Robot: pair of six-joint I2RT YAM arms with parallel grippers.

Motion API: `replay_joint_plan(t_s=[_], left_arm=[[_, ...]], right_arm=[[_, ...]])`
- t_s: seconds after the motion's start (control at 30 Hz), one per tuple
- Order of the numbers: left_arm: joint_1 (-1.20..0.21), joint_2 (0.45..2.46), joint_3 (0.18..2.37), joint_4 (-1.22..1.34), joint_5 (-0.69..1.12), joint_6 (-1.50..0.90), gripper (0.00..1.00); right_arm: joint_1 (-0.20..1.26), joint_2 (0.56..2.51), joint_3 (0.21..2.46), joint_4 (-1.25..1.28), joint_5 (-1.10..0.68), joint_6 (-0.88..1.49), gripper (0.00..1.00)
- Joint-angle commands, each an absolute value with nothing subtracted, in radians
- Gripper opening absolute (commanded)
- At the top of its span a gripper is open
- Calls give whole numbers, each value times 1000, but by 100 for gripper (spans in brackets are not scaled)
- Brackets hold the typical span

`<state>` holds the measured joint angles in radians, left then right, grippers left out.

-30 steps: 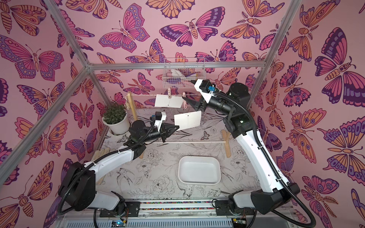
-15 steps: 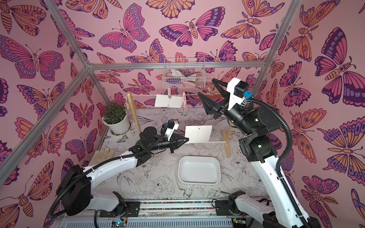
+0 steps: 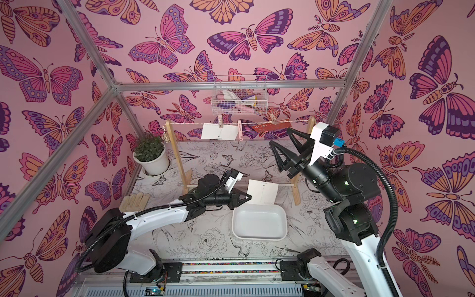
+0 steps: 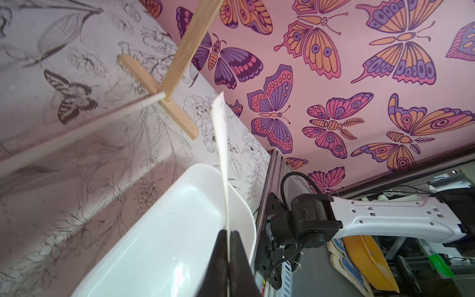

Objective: Remove the postcards from the strings
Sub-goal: Place the postcard in the storage box.

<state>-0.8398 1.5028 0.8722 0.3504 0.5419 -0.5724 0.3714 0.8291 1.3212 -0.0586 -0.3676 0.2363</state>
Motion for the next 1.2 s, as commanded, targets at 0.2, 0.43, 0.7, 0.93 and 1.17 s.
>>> replay_joint_plan(t_s=[0.2,0.43,0.7,0.93,1.17], left_arm=[[-937,1586,815,308,513,-746,0],[-950,1596,783,310,487,-756,0],[-951,1598,767,310,473,-756,6],[-954,1561,755,307,461,-741,37],[-954,1471,762,253,427,-679,53]], right_arm=[[379,792,1329,-145,-334,236,78],[379,782,1331,-155,-341,237,78],[380,779,1334,-153,-344,240,80],[379,790,1340,-170,-345,237,83],[378,806,1353,-220,-347,253,85]])
